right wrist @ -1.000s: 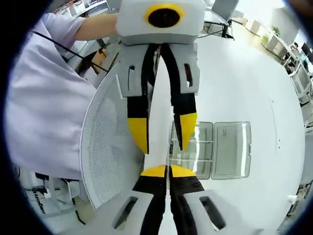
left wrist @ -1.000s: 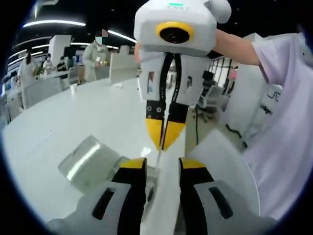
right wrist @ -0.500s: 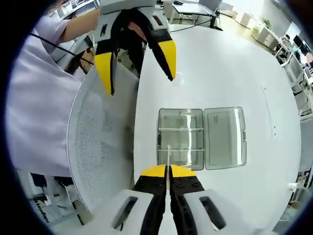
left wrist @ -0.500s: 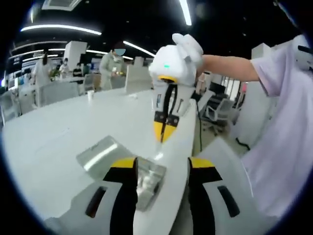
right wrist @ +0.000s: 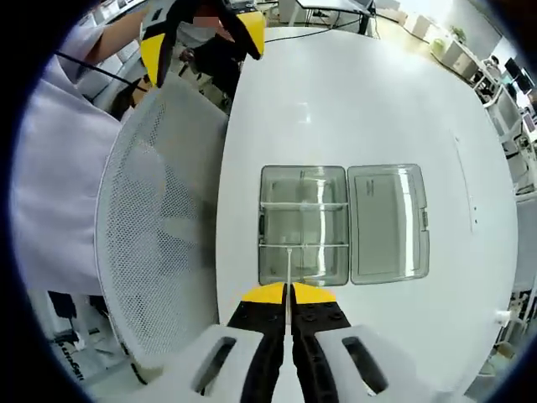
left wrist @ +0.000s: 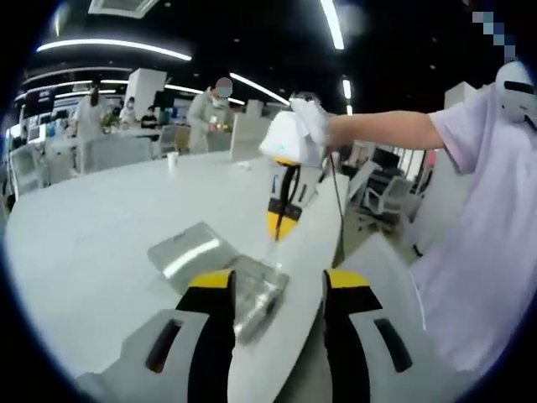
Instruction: Insert the divider into the dual guide fixture by aligning both edges with the guide slots and pushing it downward to the bottom, including one-sided entry, uneven engagement, binding, and posture correction.
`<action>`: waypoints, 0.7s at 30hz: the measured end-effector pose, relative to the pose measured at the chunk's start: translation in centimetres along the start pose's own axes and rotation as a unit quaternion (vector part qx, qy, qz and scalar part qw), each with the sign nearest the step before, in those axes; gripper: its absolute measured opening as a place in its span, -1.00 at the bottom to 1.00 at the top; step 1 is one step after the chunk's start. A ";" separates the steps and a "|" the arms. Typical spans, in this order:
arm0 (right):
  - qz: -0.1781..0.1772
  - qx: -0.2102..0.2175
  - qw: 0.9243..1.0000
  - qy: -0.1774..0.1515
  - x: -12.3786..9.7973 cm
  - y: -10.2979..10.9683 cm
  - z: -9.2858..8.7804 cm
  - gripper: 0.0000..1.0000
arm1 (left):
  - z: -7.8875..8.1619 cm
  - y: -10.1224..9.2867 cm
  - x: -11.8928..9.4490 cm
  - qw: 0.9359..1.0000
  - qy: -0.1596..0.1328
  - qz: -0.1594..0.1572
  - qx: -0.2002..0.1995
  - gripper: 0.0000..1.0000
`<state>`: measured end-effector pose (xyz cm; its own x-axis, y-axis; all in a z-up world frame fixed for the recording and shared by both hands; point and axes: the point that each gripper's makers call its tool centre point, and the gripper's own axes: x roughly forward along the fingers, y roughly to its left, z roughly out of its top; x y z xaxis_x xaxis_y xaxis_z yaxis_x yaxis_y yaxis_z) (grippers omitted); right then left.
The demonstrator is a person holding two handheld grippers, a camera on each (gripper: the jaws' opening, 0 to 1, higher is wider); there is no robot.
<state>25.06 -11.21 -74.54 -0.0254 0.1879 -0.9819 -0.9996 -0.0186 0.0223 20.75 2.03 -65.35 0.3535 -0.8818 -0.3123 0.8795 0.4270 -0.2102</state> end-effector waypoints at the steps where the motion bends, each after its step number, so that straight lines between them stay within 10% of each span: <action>1: 0.001 0.000 1.000 0.000 0.4 -0.1 0.0 -1.00 | -0.1 0.0 -0.1 1.000 0.000 0.002 -0.001 -0.20; 10: 0.003 0.003 1.000 0.009 2.7 -0.6 -0.6 -1.00 | -3.4 1.4 -1.2 0.999 0.036 0.028 -0.012 -0.16; 21: 0.001 0.004 1.000 0.021 4.0 -0.9 -1.0 -1.00 | -3.4 2.0 -3.4 0.998 0.032 0.050 -0.020 -0.16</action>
<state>25.90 -11.46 -78.70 -0.0260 0.1471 -0.9888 -0.9996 -0.0117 0.0246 20.22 6.52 -67.85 0.4165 -0.8203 -0.3919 0.8274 0.5207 -0.2106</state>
